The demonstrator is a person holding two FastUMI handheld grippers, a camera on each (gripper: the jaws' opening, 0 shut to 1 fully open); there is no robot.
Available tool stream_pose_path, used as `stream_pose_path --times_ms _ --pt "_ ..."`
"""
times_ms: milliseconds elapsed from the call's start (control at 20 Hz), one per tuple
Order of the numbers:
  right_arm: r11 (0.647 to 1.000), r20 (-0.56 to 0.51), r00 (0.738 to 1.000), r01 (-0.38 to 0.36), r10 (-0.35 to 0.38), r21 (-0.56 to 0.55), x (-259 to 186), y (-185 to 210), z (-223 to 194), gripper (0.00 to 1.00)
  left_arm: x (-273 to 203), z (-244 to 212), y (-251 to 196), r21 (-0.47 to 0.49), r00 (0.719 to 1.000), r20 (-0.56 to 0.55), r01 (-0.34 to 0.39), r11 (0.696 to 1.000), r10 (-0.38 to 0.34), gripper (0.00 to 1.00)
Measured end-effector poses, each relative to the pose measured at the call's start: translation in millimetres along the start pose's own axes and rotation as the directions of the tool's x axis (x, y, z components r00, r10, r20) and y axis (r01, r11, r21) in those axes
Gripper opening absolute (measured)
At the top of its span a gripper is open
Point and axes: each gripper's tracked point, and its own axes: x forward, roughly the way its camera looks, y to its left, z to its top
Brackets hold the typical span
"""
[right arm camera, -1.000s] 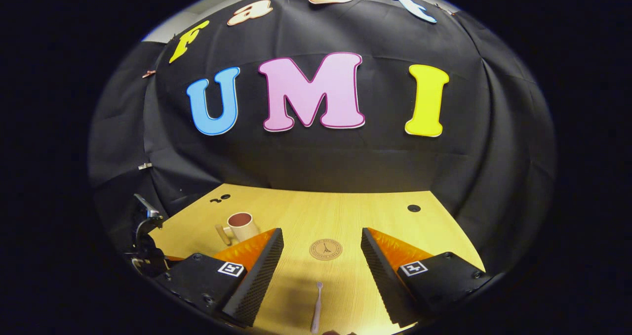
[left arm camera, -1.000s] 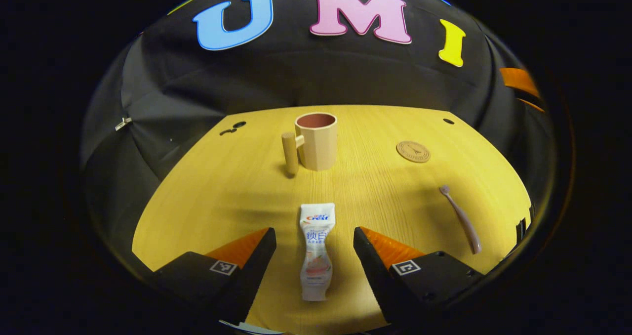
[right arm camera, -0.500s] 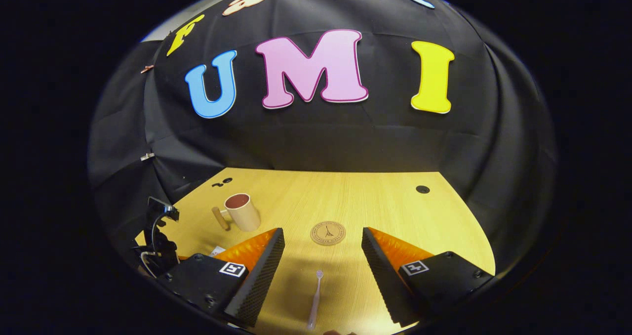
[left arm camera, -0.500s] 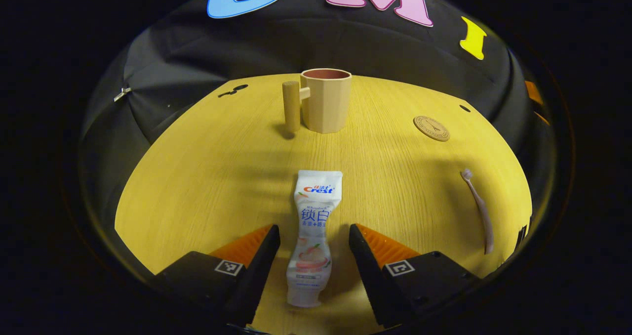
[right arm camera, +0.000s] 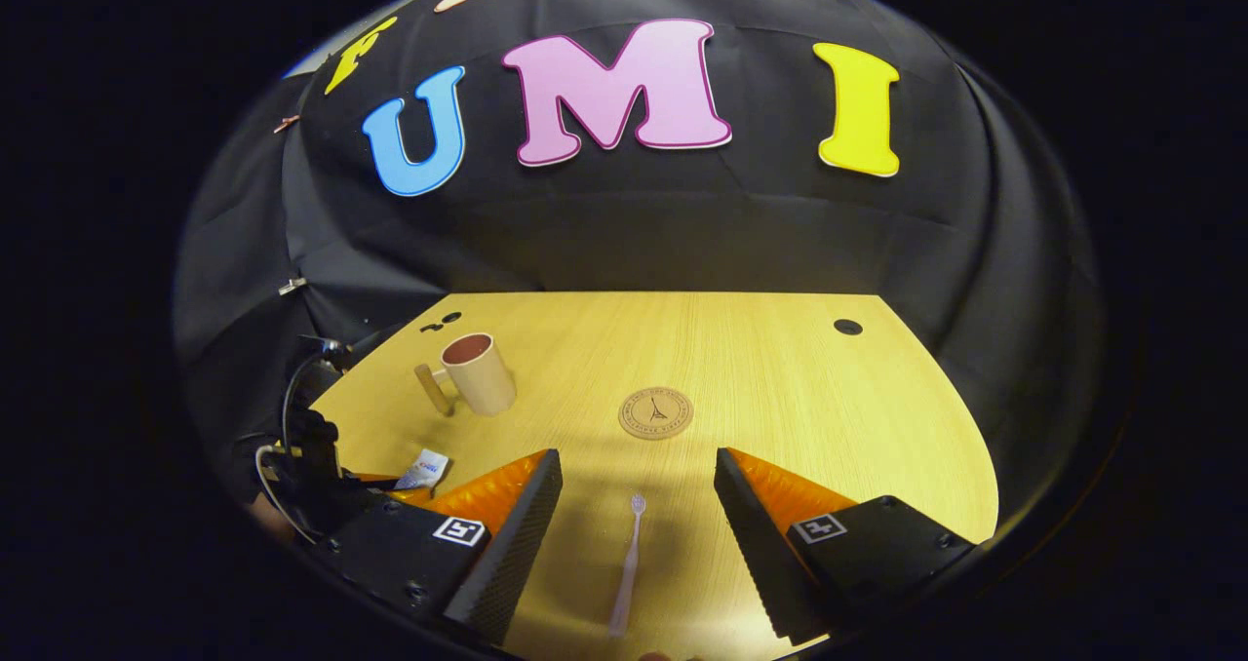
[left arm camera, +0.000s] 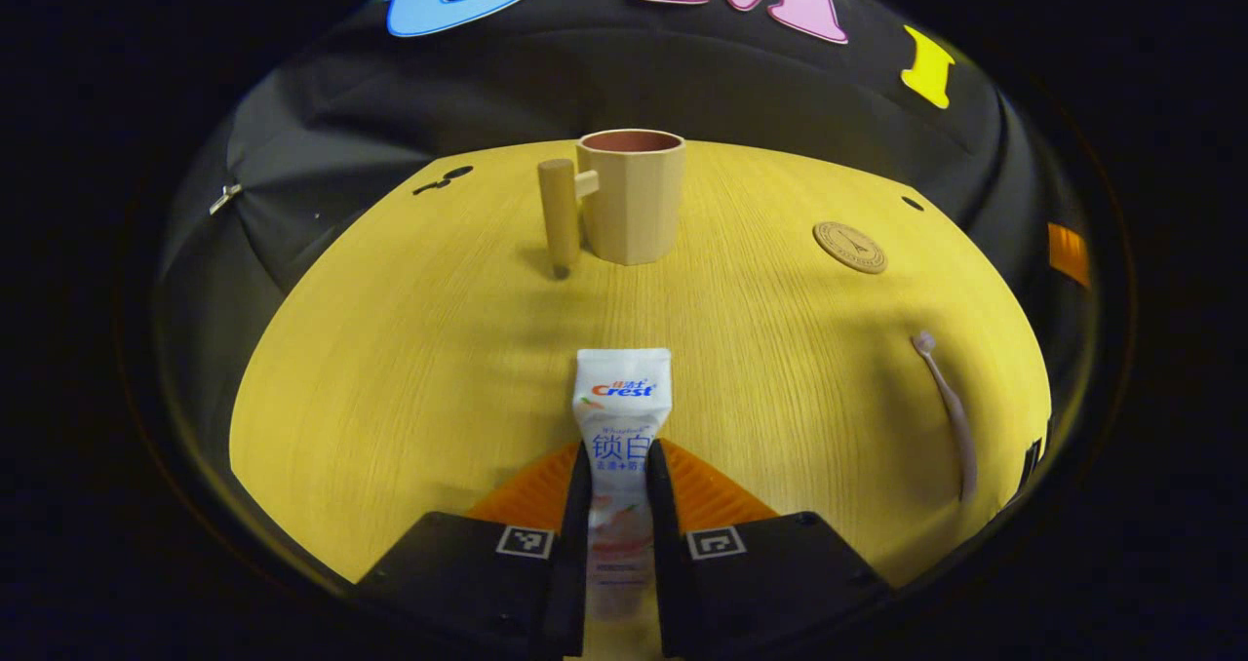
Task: Put the toothbrush and toothpaste on the desktop into the cup, then pick up the cup and place it on the coaster on the desktop.
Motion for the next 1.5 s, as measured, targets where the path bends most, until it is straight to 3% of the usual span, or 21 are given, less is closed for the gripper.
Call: stream_pose_path --times_ms 250,650,700,750,950,1350,1500 --pt "0.999 -0.063 0.998 0.031 -0.032 -0.016 3 -5 -22 0.97 0 0 0 0.059 1.0 -0.015 0.027 0.998 -0.026 0.29" --pt "0.999 -0.205 0.977 0.049 -0.053 -0.024 16 -8 -67 0.97 0 2 0 0.046 0.999 0.012 0.049 0.998 -0.05 0.19" --pt "0.999 -0.222 0.974 0.048 -0.052 -0.023 19 -8 -72 0.97 -2 5 0 0.041 0.998 0.025 0.052 0.998 -0.053 0.14" --pt "0.999 -0.242 0.969 0.047 -0.052 -0.026 20 -7 -80 0.97 -8 13 0 0.032 0.996 0.067 0.054 0.998 -0.056 0.19" --pt "0.994 -0.326 0.941 0.072 -0.095 -0.083 34 -13 -107 0.98 -41 31 -7 0.009 0.987 0.134 0.09 0.996 -0.09 0.19" --pt "0.993 -0.446 0.888 0.102 -0.116 -0.054 35 -14 -149 0.98 -86 43 -7 -0.048 0.972 0.2 0.134 0.99 -0.122 0.19" --pt "0.992 -0.449 0.885 0.117 -0.125 -0.045 33 -15 -153 0.99 -92 39 -5 -0.047 0.97 0.208 0.141 0.989 -0.128 0.19"
